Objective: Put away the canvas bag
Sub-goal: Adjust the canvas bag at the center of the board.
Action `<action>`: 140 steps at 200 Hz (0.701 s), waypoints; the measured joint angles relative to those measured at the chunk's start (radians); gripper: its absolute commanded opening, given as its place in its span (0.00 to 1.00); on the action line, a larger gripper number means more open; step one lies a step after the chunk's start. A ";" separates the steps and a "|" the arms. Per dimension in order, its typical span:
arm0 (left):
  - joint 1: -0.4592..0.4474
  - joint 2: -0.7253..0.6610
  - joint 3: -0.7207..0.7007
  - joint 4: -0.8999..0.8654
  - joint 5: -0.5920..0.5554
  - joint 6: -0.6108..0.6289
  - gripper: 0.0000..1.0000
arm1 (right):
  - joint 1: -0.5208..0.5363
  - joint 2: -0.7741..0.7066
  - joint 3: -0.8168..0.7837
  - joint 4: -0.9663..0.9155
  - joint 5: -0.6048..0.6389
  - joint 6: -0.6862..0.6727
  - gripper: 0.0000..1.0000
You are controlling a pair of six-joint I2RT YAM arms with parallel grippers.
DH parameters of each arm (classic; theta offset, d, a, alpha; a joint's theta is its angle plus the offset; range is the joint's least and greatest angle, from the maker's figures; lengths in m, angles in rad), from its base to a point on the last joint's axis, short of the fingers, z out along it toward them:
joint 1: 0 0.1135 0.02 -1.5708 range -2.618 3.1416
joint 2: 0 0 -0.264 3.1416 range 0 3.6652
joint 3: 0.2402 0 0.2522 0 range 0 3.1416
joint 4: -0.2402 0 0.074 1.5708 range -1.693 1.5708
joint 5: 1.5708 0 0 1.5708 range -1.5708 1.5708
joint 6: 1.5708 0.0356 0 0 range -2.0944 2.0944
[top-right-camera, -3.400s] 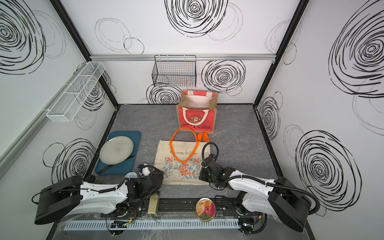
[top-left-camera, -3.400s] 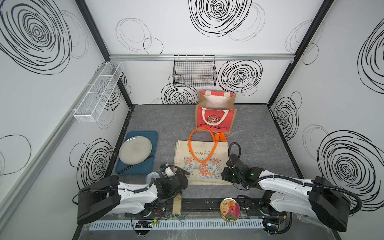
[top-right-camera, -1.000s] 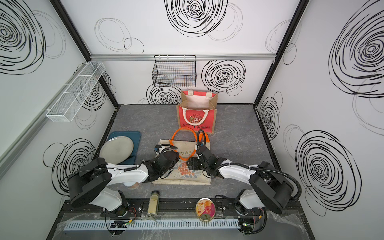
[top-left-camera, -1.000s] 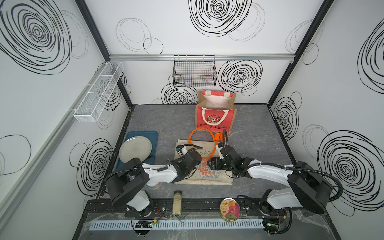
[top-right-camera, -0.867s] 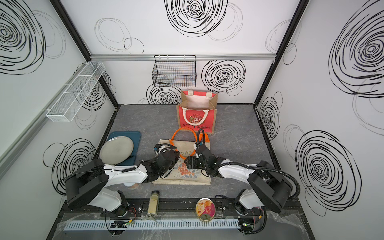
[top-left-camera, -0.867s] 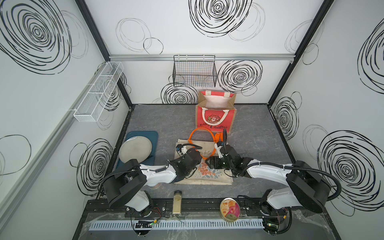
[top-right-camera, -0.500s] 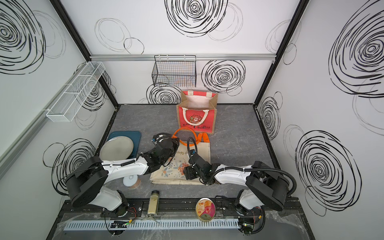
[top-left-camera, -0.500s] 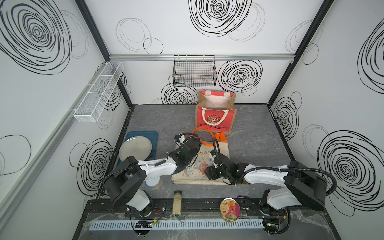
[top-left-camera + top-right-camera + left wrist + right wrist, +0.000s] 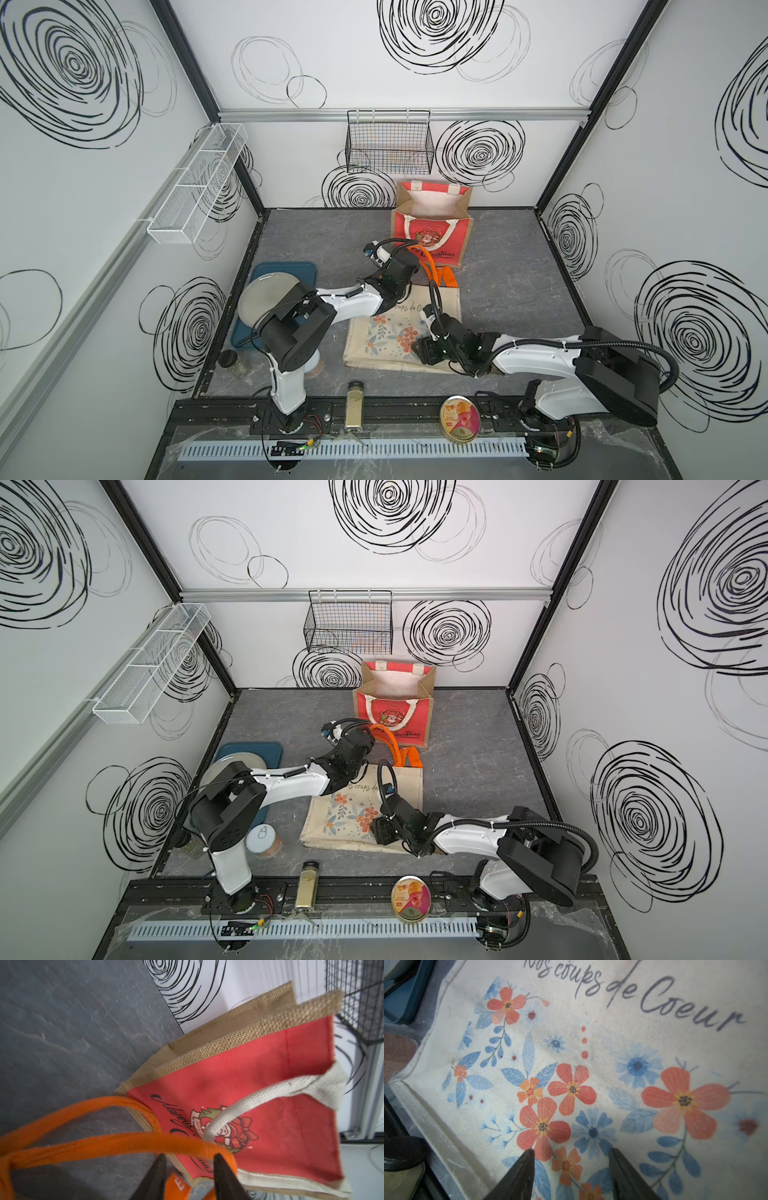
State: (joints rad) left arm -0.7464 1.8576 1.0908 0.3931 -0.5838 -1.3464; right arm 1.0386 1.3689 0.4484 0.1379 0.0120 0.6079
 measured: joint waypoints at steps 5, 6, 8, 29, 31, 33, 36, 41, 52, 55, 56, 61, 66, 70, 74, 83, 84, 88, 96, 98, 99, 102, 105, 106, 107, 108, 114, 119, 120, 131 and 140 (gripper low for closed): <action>-0.002 0.000 0.000 -0.007 -0.014 0.017 0.63 | 0.000 -0.010 -0.005 -0.004 0.000 0.002 0.62; -0.002 0.000 0.000 -0.009 -0.018 0.019 0.63 | 0.000 -0.011 -0.006 -0.005 0.000 0.002 0.62; -0.003 0.000 0.000 -0.009 -0.025 0.022 0.64 | 0.000 -0.015 -0.009 -0.007 0.000 0.003 0.62; -0.012 -0.014 0.000 -0.030 -0.084 0.081 0.73 | 0.000 -0.060 -0.029 -0.032 0.003 0.016 0.65; -0.013 -0.018 0.000 -0.032 -0.090 0.087 0.73 | 0.000 -0.065 -0.031 -0.035 0.003 0.020 0.65; -0.014 -0.021 0.000 -0.033 -0.093 0.092 0.73 | 0.000 -0.068 -0.031 -0.037 0.003 0.019 0.65; -0.015 -0.027 0.000 -0.034 -0.099 0.097 0.73 | 0.000 -0.073 -0.032 -0.042 0.003 0.021 0.65; -0.016 -0.037 0.000 -0.037 -0.108 0.108 0.73 | 0.000 -0.082 -0.032 -0.053 0.004 0.023 0.65; -0.019 -0.077 -0.007 -0.039 -0.127 0.136 0.73 | -0.001 -0.099 -0.032 -0.070 0.005 0.024 0.66; -0.020 -0.088 -0.009 -0.039 -0.132 0.142 0.73 | -0.001 -0.103 -0.032 -0.076 0.005 0.025 0.67; -0.020 -0.095 -0.010 -0.039 -0.133 0.145 0.73 | -0.001 -0.104 -0.032 -0.077 0.005 0.025 0.68; -0.021 -0.117 -0.015 -0.039 -0.137 0.156 0.74 | -0.004 -0.109 -0.032 -0.085 0.006 0.026 0.70; -0.021 -0.142 -0.020 -0.041 -0.136 0.162 0.74 | -0.008 -0.113 -0.032 -0.092 0.006 0.027 0.72; -0.020 -0.163 -0.024 -0.043 -0.135 0.164 0.74 | -0.011 -0.117 -0.032 -0.098 0.006 0.029 0.72; -0.019 -0.185 -0.029 -0.046 -0.130 0.166 0.75 | -0.015 -0.120 -0.031 -0.105 0.003 0.029 0.72; -0.013 -0.234 -0.047 -0.051 -0.106 0.164 0.77 | -0.029 -0.131 -0.025 -0.124 -0.004 0.035 0.75; -0.013 -0.239 -0.049 -0.051 -0.103 0.163 0.77 | -0.031 -0.132 -0.024 -0.126 -0.005 0.037 0.75; -0.010 -0.257 -0.060 -0.053 -0.089 0.161 0.79 | -0.041 -0.139 -0.021 -0.136 -0.011 0.039 0.78; -0.002 -0.301 -0.089 -0.059 -0.055 0.161 0.83 | -0.068 -0.160 -0.015 -0.155 -0.016 0.050 0.85; 0.000 -0.311 -0.097 -0.063 -0.046 0.162 0.84 | -0.074 -0.166 -0.015 -0.159 -0.016 0.055 0.87; 0.001 -0.318 -0.103 -0.064 -0.040 0.162 0.84 | -0.080 -0.171 -0.014 -0.162 -0.016 0.057 0.88; 0.003 -0.330 -0.114 -0.070 -0.029 0.163 0.86 | -0.090 -0.180 -0.012 -0.170 -0.018 0.059 0.91; 0.005 -0.343 -0.126 -0.078 -0.015 0.171 0.88 | -0.102 -0.193 -0.011 -0.179 -0.017 0.066 0.93; 0.006 -0.348 -0.131 -0.080 -0.010 0.171 0.88 | -0.105 -0.196 -0.011 -0.180 -0.017 0.068 0.94; 0.006 -0.351 -0.134 -0.081 -0.006 0.171 0.89 | -0.108 -0.199 -0.010 -0.182 -0.017 0.069 0.94; 0.008 -0.356 -0.141 -0.085 0.001 0.173 0.89 | -0.113 -0.204 -0.010 -0.186 -0.016 0.069 0.95; 0.013 -0.377 -0.167 -0.102 0.029 0.185 0.92 | -0.137 -0.231 -0.008 -0.196 -0.013 0.079 0.97; 0.018 -0.393 -0.189 -0.118 0.050 0.196 0.94 | -0.159 -0.254 -0.008 -0.201 -0.008 0.087 0.99; 0.020 -0.396 -0.196 -0.122 0.056 0.200 0.94 | -0.162 -0.257 -0.008 -0.202 -0.009 0.085 0.99; 0.030 -0.427 -0.254 -0.163 0.092 0.224 0.97 | -0.213 -0.302 -0.008 -0.211 -0.005 0.092 1.00; 0.037 -0.451 -0.310 -0.192 0.109 0.249 0.98 | -0.258 -0.326 -0.008 -0.217 -0.005 0.092 1.00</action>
State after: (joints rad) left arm -0.7094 1.4063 0.7807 0.2016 -0.4751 -1.0973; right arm 0.7803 1.0431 0.4408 -0.0788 0.0074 0.6994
